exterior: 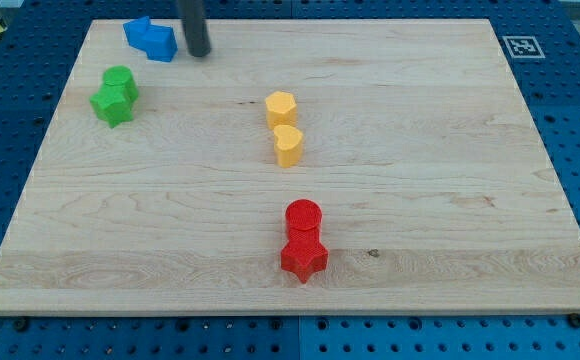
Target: Move the yellow hexagon parallel to red star
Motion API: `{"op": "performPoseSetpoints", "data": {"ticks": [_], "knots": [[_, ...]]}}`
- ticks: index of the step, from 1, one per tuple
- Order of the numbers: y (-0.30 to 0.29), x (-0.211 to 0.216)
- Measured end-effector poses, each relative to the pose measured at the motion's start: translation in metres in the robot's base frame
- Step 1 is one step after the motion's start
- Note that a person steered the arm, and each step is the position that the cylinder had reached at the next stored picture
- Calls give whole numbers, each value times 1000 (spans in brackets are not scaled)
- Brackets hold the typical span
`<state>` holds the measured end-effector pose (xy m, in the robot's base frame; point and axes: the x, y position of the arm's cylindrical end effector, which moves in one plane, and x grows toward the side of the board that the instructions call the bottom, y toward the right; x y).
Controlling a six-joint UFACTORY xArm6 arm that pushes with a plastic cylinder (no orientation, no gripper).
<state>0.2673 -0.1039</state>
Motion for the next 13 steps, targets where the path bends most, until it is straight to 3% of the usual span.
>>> {"op": "performPoseSetpoints", "data": {"ticks": [1,2,5,9,12,13], "knots": [[74,41],[93,57],[93,67],[93,183],[84,191],[57,191]]}}
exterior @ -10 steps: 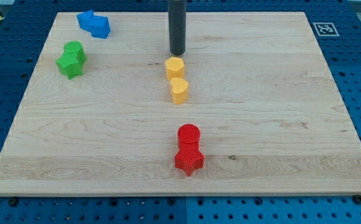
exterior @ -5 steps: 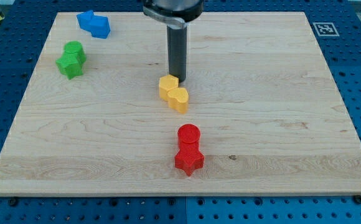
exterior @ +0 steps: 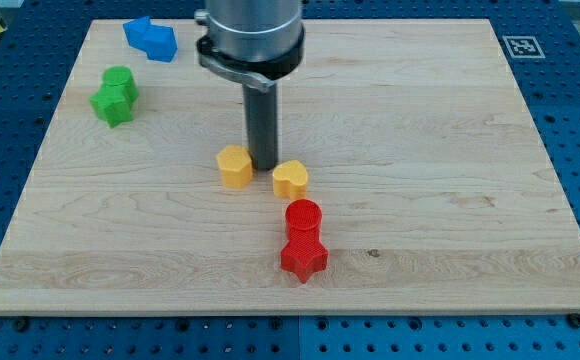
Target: Move the yellow hexagon parallel to red star
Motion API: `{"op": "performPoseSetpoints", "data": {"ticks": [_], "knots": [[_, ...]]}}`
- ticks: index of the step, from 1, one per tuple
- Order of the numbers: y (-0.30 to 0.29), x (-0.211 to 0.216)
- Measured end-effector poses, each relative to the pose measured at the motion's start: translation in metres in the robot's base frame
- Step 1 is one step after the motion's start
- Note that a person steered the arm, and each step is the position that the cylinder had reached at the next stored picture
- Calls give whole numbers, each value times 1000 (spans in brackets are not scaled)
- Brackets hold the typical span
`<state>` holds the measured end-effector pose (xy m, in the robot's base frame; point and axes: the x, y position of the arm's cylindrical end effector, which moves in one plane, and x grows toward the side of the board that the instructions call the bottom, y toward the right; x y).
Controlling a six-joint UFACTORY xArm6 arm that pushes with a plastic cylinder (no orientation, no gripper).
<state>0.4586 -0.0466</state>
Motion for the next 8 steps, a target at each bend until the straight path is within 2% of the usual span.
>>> {"op": "performPoseSetpoints", "data": {"ticks": [5,7,8], "knots": [[-118,17],[-118,52],[-101,52]]}}
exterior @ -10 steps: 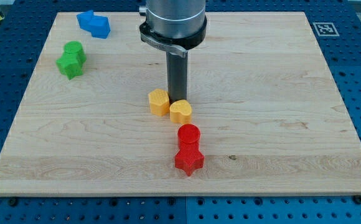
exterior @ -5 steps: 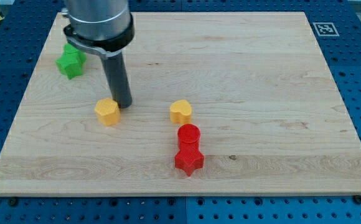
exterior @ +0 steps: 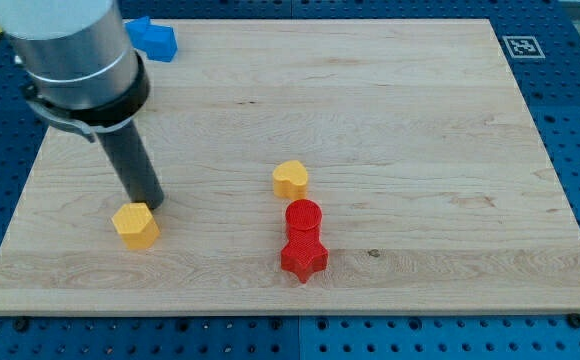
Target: Move the yellow hexagon parallel to red star
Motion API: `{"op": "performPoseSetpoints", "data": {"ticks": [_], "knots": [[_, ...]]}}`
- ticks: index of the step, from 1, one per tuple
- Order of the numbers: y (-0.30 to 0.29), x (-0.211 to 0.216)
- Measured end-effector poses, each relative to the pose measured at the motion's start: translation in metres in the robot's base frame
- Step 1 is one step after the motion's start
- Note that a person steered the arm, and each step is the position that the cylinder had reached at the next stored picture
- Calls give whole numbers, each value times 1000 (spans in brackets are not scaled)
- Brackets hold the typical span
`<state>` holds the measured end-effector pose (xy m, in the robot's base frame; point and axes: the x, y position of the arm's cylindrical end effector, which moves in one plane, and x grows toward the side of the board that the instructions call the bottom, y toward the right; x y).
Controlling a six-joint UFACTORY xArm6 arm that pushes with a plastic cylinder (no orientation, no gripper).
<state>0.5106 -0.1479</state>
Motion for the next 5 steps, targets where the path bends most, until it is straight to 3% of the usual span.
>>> {"op": "performPoseSetpoints", "data": {"ticks": [1,5], "knots": [[31,3],[-35,46]]}}
